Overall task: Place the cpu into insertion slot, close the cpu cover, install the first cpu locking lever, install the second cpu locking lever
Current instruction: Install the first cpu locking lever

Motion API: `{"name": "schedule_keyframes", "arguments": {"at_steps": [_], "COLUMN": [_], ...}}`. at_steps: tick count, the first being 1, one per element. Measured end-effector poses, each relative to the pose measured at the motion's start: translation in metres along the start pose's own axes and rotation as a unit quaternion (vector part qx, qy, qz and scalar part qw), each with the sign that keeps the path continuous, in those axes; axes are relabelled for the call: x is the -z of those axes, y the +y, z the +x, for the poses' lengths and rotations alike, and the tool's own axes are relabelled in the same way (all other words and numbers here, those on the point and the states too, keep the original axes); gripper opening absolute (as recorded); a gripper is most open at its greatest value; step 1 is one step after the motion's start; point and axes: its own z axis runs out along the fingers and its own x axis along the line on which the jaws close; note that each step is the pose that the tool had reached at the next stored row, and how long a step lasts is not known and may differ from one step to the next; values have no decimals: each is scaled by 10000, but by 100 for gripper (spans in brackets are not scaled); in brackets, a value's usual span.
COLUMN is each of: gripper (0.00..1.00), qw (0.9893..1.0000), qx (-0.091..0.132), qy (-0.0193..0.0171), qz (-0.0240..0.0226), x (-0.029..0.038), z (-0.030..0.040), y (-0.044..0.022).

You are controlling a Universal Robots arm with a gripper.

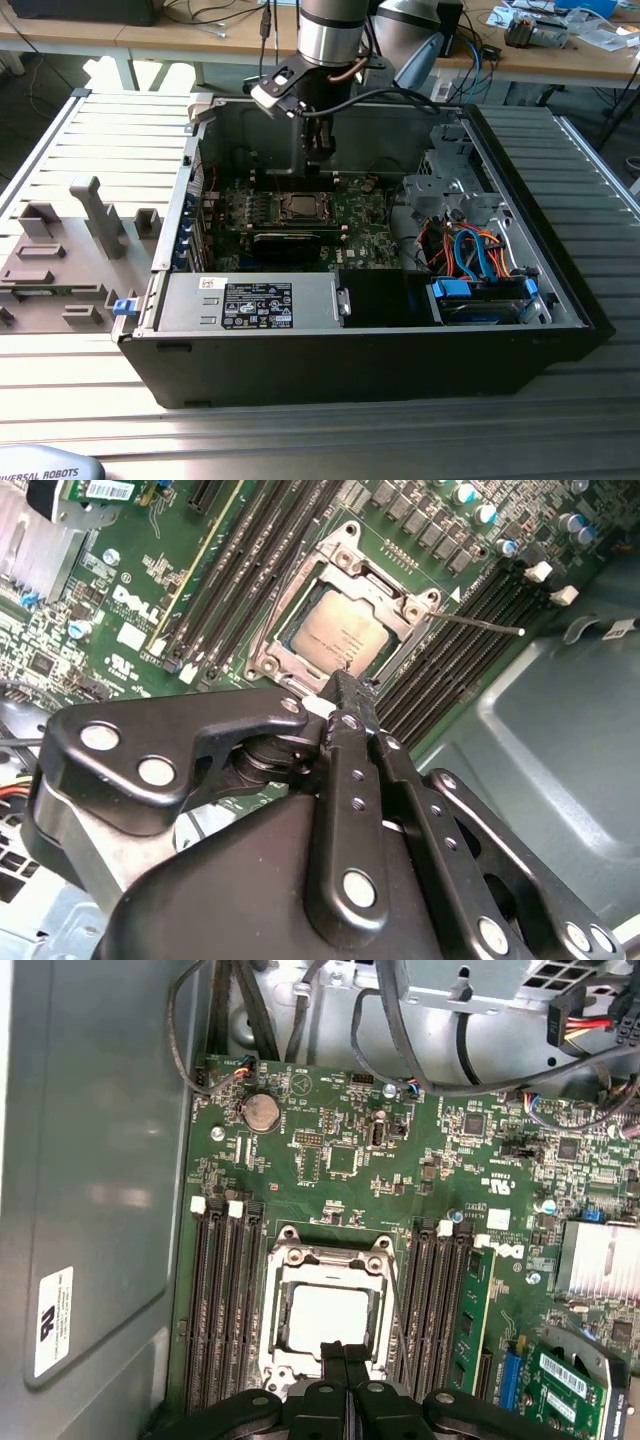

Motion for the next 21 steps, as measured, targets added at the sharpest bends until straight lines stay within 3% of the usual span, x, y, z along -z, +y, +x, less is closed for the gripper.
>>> {"name": "schedule_keyframes", "arguments": {"at_steps": [9, 21], "gripper": [11, 11], "qw": [9994, 9980], "qx": [344, 636], "qy": [-22, -41], "qz": [-14, -27], "x": [0, 0], "z": [0, 0], "y": [0, 0]}}
